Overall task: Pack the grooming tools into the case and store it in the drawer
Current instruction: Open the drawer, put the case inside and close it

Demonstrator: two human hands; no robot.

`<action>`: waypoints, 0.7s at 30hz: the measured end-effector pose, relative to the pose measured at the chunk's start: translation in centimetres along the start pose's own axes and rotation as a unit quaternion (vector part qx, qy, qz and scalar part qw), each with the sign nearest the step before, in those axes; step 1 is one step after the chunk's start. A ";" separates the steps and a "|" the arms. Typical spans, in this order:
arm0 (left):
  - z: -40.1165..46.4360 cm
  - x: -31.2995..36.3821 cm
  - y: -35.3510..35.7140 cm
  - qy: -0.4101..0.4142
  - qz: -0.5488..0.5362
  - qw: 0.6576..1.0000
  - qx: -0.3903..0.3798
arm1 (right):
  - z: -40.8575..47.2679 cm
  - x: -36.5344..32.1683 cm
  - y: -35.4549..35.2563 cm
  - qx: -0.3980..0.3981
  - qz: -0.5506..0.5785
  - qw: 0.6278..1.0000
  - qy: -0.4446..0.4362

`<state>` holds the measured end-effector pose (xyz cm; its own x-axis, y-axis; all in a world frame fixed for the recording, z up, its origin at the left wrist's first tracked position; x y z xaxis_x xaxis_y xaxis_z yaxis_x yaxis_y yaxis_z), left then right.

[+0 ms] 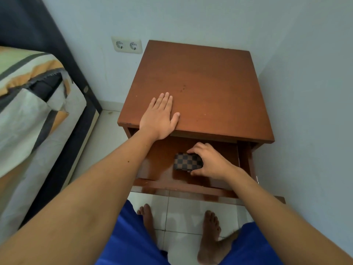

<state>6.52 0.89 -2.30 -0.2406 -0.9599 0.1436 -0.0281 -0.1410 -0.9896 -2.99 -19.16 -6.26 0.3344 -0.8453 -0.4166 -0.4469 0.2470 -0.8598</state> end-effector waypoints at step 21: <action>0.1 -0.2 0.3 -0.002 0.000 1.000 0.006 | 2.3 0.7 2.8 -0.056 -0.053 0.996 0.038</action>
<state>6.65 0.98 -2.62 -0.2370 -0.9608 0.1436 -0.0170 -0.1436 -0.9895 -2.06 -17.99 -9.66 0.3239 -0.8979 -0.2980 -0.5039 0.1029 -0.8576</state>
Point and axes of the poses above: each hand's wrist, its own z-axis towards the middle knuckle, its own y-axis out of the palm, x = y × z, the point moved 4 cm from there along z, towards the middle knuckle
